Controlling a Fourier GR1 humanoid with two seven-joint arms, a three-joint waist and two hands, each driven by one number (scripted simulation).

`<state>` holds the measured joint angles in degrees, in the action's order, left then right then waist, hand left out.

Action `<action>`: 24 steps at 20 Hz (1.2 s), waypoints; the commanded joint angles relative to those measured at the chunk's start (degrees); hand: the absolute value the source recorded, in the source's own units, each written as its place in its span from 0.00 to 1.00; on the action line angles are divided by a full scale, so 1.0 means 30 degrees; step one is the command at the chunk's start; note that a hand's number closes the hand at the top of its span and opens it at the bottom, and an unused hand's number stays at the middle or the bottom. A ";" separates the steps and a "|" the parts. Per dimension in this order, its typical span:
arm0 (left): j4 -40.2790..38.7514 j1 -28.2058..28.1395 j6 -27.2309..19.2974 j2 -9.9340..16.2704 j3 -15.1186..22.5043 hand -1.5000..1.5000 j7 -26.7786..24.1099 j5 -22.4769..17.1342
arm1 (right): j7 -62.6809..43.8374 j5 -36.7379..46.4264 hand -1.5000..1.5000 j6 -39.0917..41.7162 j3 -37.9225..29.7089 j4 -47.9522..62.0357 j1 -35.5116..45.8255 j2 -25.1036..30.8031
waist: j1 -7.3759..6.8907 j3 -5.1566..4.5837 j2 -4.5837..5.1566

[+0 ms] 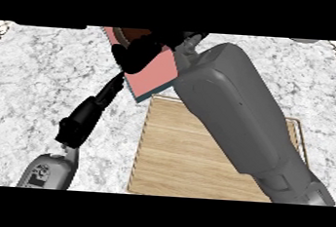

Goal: Pick the cupcake from the tray and place it in the cardboard box

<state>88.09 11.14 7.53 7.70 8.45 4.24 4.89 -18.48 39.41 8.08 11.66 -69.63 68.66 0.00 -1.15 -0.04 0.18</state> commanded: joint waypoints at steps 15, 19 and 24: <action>-0.0173 0.0397 0.0803 0.0109 -0.0245 0.50 -0.0274 0.0078 | 0.3790 -0.2012 1.00 -0.5946 0.1665 1.3035 0.2878 0.0000 | -0.0829 -0.0021 0.0262; -0.0182 0.0298 0.0723 -0.0159 0.0203 0.50 -0.0370 0.0406 | 0.3994 -0.4458 0.00 -0.5114 0.1712 1.4168 0.2303 0.0000 | -0.1201 -0.0022 0.0320; -0.0486 0.1331 0.0588 -0.0511 0.0116 0.50 0.0327 0.0445 | 0.6609 -0.6137 0.00 -0.5851 0.0714 1.5399 0.2443 0.0000 | -0.1213 -0.0005 0.0394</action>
<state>86.76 14.78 9.33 6.31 8.81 5.01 5.95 -3.44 25.49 -8.17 15.34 -25.48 77.12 0.00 -4.57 -0.08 1.30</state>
